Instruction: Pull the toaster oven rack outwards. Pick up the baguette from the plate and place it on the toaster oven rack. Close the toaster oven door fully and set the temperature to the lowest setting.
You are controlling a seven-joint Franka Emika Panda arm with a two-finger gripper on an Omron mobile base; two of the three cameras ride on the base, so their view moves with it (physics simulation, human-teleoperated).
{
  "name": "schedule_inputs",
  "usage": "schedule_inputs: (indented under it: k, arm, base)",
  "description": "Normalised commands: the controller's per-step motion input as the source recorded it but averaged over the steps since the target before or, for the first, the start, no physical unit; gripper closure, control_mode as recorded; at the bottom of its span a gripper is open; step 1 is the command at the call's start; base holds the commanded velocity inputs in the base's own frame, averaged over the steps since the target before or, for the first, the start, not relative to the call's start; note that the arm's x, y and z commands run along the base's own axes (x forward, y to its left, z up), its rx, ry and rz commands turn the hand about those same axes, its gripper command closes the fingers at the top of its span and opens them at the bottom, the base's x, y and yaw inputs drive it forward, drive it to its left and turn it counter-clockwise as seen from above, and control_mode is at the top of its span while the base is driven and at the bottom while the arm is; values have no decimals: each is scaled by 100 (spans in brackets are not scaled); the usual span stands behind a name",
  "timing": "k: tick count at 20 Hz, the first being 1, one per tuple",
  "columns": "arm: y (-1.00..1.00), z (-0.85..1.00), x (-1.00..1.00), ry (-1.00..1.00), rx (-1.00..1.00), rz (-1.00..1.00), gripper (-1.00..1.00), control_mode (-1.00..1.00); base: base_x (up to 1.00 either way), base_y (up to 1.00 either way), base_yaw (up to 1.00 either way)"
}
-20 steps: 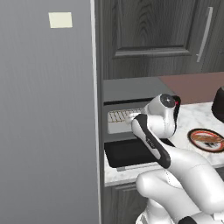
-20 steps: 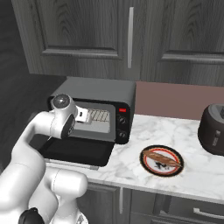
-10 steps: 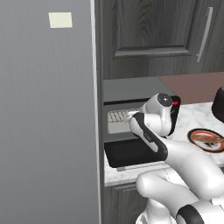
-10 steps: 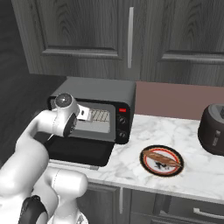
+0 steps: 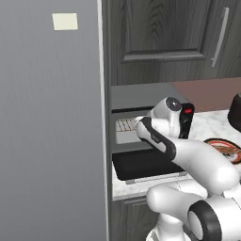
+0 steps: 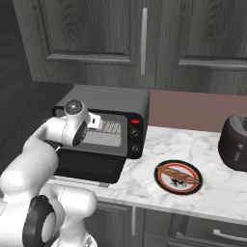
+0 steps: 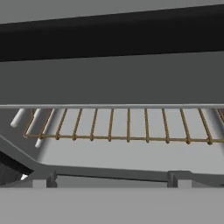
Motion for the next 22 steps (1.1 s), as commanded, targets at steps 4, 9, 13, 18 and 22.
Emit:
schedule_inputs:
  k: [4,9,13,18,22]
  arm:
    - [0,-6,5,0,0,0,-100,-100]
    - [0,-17,3,-1,0,0,-100,-100]
    - [0,-22,1,-3,0,0,-100,-100]
    - [0,-8,0,-7,0,0,-100,-100]
    - [-4,0,0,-8,3,0,-100,-100]
  base:
    - [0,0,0]
    - [0,0,0]
    - [0,0,0]
    - [0,0,0]
    - [0,0,0]
